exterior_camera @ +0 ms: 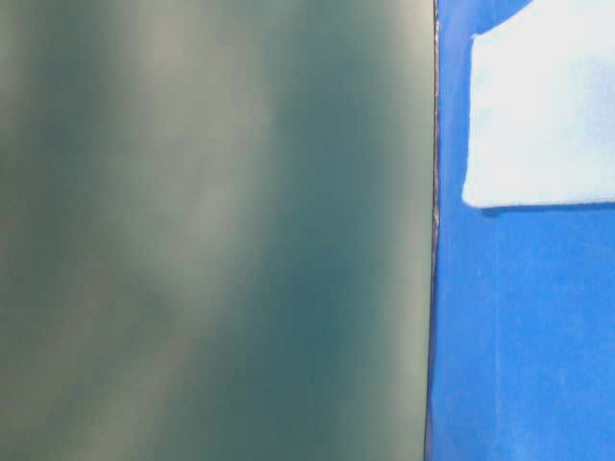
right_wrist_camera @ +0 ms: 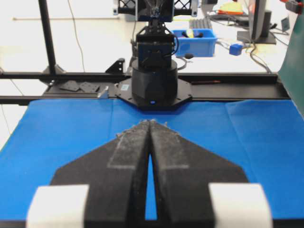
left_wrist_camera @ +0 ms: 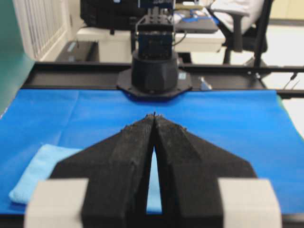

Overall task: Fold a vertical towel.
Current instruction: 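Move both grippers to the towel's top corners and pinch them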

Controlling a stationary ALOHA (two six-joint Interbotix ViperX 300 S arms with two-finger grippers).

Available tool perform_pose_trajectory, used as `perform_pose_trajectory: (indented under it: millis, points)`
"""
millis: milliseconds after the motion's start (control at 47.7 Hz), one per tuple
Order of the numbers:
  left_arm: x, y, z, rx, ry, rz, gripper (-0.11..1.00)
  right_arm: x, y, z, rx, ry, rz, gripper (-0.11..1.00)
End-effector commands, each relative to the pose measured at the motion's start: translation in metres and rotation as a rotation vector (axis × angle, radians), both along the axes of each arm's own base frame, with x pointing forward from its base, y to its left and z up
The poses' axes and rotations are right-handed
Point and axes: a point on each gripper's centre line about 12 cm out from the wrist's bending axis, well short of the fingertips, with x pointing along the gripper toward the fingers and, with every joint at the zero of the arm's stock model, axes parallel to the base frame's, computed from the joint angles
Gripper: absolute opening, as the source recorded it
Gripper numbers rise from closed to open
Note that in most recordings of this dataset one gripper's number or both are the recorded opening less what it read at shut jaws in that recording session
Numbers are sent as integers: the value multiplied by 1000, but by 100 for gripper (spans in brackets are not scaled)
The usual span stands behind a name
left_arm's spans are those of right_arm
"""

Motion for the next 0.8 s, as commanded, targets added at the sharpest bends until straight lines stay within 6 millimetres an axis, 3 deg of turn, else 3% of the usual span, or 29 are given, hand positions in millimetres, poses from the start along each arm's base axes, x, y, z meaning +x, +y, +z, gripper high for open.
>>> perform_pose_trajectory:
  millis: [0, 252, 608, 692, 776]
  points:
    - [10, 2, 10, -27, -14, 10, 0, 4, -2, 8, 11, -11, -12, 0]
    - [53, 19, -3, -31, 66, 81, 0, 16, -28, -9, 80, 188, -133, 0]
    - [127, 82, -48, -96, 267, 259, 1, 25, -90, -63, 157, 452, -387, 1]
    - [146, 100, -66, -108, 322, 295, 13, 29, -106, -78, 169, 517, -435, 3]
    - [161, 114, -82, -118, 360, 320, 35, 32, -119, -94, 184, 583, -471, 27]
